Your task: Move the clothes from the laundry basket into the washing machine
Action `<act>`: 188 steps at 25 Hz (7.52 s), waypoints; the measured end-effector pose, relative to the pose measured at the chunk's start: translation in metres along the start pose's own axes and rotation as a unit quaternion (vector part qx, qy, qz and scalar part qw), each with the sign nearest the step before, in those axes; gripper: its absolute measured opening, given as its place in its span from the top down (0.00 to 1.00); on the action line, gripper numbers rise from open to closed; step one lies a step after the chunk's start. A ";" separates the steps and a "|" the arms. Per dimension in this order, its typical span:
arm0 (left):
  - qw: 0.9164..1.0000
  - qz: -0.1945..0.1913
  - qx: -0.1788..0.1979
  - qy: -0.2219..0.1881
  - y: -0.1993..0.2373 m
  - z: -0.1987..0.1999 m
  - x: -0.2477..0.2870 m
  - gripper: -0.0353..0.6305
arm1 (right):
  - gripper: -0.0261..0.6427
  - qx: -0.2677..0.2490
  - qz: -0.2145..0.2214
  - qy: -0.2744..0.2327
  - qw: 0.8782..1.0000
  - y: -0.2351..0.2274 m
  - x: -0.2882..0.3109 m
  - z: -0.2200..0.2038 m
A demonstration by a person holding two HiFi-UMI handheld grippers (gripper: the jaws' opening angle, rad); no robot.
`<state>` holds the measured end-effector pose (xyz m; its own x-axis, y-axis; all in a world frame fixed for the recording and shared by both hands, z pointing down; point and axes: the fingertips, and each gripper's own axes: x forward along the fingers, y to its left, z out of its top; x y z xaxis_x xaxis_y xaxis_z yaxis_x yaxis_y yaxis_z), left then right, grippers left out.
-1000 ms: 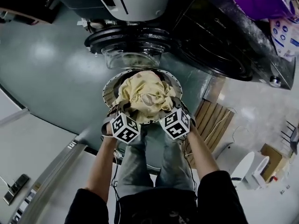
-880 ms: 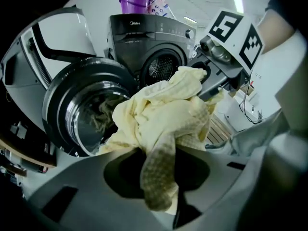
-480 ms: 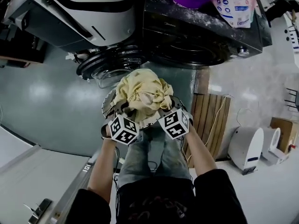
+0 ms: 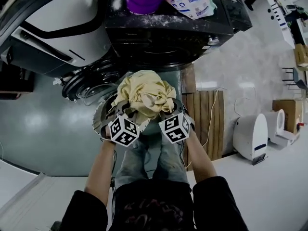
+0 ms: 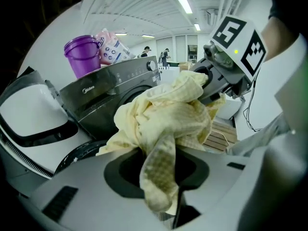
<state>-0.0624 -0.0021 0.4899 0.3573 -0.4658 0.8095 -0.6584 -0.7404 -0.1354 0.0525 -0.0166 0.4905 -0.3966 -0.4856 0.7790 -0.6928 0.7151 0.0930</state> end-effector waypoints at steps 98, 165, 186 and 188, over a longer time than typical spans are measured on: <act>0.933 0.165 -0.212 -0.239 0.219 0.093 0.443 0.70 | 0.71 0.148 -0.104 -0.250 0.951 -0.330 0.375 -0.006; 0.925 0.123 -0.309 -0.183 0.099 0.080 0.255 0.93 | 0.95 0.216 -0.018 -0.182 0.959 -0.229 0.177 -0.028; 0.913 0.136 -0.300 -0.243 0.066 0.132 0.049 0.93 | 0.95 0.221 -0.018 -0.231 0.948 -0.175 -0.025 0.018; 0.908 0.143 -0.306 -0.246 0.066 0.130 0.031 0.93 | 0.95 0.223 -0.018 -0.236 0.946 -0.167 -0.042 0.025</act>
<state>-0.0092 -0.1285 0.4316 0.2677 -0.8686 0.4171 -0.9620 -0.2169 0.1659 0.1692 -0.1285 0.4269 -0.5201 -0.7504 0.4079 -0.8540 0.4621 -0.2389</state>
